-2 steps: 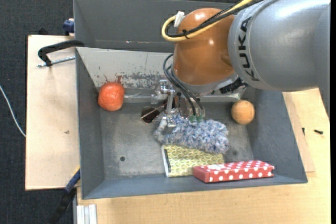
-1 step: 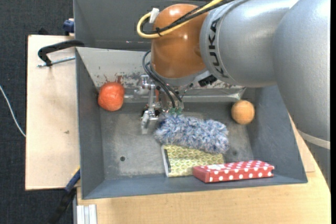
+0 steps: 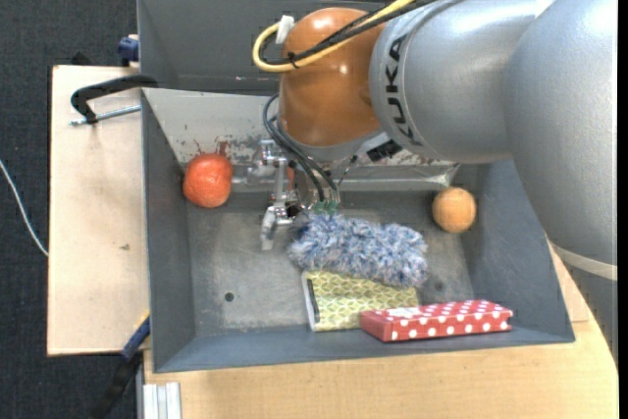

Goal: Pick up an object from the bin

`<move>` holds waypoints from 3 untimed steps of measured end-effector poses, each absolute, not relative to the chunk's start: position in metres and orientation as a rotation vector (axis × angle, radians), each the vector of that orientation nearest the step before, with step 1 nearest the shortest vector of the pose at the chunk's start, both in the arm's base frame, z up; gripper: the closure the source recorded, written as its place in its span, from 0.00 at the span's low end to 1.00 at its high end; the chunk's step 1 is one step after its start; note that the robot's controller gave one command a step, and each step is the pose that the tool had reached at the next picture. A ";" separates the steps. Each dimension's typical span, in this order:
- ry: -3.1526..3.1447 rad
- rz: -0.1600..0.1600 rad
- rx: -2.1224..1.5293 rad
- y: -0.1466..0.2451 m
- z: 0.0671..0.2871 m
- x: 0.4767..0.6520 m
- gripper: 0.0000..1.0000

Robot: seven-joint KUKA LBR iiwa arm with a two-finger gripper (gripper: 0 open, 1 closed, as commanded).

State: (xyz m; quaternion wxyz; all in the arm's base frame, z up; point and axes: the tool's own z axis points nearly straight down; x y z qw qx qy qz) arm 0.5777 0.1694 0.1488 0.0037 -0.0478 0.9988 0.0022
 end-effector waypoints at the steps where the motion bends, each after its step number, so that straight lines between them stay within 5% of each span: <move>1: 3.139 0.000 -0.255 0.146 0.129 0.563 0.00; 2: 3.090 0.003 -0.499 0.130 0.116 0.578 0.00; 3: 3.071 0.003 -0.653 0.101 0.076 0.580 0.00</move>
Offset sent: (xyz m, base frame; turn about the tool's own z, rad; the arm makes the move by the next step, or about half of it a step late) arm 0.0105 -0.0595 -0.0788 -0.3381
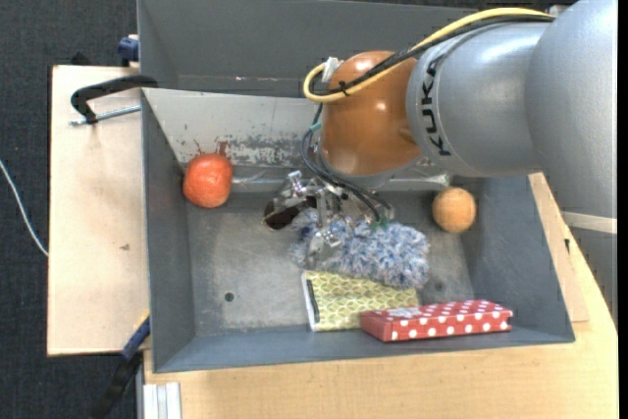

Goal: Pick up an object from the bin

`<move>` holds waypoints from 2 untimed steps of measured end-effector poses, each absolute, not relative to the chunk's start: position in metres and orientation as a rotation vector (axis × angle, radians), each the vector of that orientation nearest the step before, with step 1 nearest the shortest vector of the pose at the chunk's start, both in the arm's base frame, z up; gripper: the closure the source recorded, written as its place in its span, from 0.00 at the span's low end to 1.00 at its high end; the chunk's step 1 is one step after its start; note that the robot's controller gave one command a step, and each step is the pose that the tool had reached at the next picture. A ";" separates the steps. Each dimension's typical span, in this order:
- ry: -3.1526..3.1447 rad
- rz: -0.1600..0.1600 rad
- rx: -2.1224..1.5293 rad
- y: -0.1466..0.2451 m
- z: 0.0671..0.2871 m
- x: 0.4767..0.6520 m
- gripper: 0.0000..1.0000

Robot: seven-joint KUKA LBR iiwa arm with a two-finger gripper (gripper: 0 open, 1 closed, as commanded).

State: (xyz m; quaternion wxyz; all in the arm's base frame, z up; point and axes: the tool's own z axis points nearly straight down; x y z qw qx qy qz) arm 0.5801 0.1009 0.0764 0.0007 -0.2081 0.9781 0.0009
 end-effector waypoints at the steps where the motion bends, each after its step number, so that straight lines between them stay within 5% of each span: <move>1: 3.101 0.008 -0.447 0.092 0.077 0.604 1.00; 2: 3.101 0.008 -0.447 0.092 0.077 0.604 1.00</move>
Offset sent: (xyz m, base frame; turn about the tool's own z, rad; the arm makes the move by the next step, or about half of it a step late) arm 0.0000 0.0000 0.0000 0.0000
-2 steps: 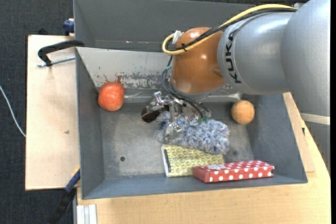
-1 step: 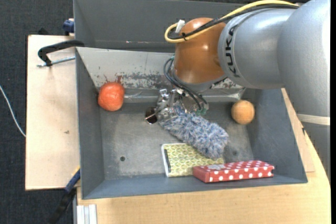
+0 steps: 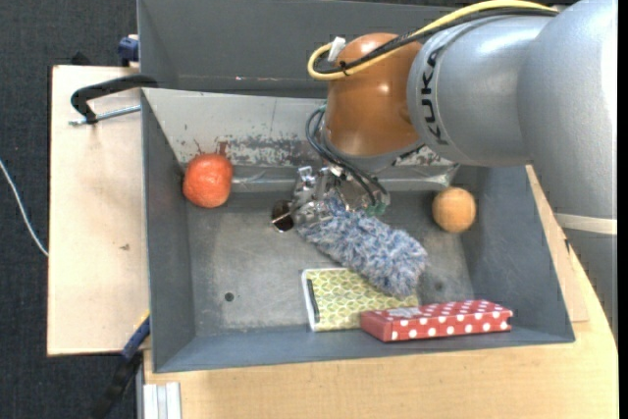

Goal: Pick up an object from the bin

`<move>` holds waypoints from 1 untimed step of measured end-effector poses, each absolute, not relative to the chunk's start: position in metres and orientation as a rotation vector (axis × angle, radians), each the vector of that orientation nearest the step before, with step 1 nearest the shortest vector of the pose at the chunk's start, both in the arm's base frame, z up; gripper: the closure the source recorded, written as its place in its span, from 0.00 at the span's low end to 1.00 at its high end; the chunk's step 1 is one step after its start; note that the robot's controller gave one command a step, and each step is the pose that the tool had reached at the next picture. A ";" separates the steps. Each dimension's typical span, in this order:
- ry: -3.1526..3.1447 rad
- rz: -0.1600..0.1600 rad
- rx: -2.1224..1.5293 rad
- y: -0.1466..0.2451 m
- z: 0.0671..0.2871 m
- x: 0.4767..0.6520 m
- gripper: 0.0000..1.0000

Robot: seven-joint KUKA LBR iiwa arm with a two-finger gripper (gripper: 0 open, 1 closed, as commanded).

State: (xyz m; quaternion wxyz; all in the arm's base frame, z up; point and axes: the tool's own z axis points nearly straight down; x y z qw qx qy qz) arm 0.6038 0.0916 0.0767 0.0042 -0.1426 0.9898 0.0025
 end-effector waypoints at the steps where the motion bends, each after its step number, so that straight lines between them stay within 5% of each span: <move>1: 3.075 0.003 -0.609 0.118 0.214 0.587 1.00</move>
Offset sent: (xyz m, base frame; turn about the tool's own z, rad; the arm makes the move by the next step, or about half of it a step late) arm 0.0000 0.0000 0.0000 0.0000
